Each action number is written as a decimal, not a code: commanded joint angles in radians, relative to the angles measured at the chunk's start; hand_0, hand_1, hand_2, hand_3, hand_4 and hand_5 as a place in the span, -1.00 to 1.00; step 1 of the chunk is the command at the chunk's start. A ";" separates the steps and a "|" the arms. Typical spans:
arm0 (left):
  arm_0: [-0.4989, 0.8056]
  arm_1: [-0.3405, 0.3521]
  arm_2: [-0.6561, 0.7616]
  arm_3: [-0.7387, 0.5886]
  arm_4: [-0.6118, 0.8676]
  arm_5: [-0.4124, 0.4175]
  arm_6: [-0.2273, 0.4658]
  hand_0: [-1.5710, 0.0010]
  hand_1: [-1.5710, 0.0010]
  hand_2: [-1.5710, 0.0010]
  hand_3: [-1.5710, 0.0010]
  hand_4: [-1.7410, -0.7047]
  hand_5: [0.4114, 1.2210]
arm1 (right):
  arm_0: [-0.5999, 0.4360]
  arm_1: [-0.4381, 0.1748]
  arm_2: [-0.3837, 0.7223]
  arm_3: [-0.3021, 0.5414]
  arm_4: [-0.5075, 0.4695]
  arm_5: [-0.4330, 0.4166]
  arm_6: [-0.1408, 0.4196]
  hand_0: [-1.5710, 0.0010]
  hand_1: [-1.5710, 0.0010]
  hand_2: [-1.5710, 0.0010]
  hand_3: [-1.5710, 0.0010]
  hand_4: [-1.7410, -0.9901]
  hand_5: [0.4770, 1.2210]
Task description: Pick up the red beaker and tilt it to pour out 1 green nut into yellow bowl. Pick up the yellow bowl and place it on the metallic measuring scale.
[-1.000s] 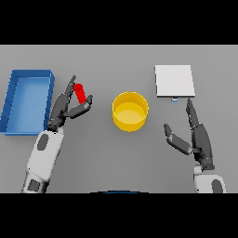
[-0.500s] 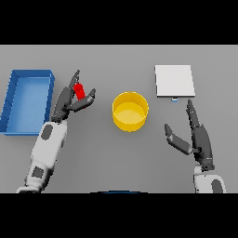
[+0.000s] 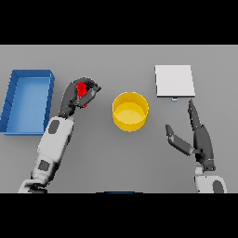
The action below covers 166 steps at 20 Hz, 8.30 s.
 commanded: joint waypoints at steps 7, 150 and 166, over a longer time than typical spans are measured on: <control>0.004 -0.009 0.004 -0.020 0.019 0.017 0.011 -0.88 -0.88 -0.89 -0.84 -0.77 0.80 | -0.003 0.010 -0.004 -0.003 -0.019 0.003 0.020 1.00 1.00 1.00 1.00 0.28 -0.55; 0.050 0.895 -0.670 -0.484 0.391 0.217 0.753 1.00 1.00 1.00 1.00 0.83 -0.24 | -0.428 -0.306 0.301 0.152 0.448 0.265 0.019 1.00 1.00 1.00 1.00 0.26 -0.50; 0.027 0.890 -0.672 -0.455 0.391 0.191 0.738 1.00 1.00 1.00 1.00 0.82 -0.21 | -0.715 -0.281 0.473 0.449 0.532 0.459 -0.068 1.00 1.00 1.00 1.00 0.28 -0.46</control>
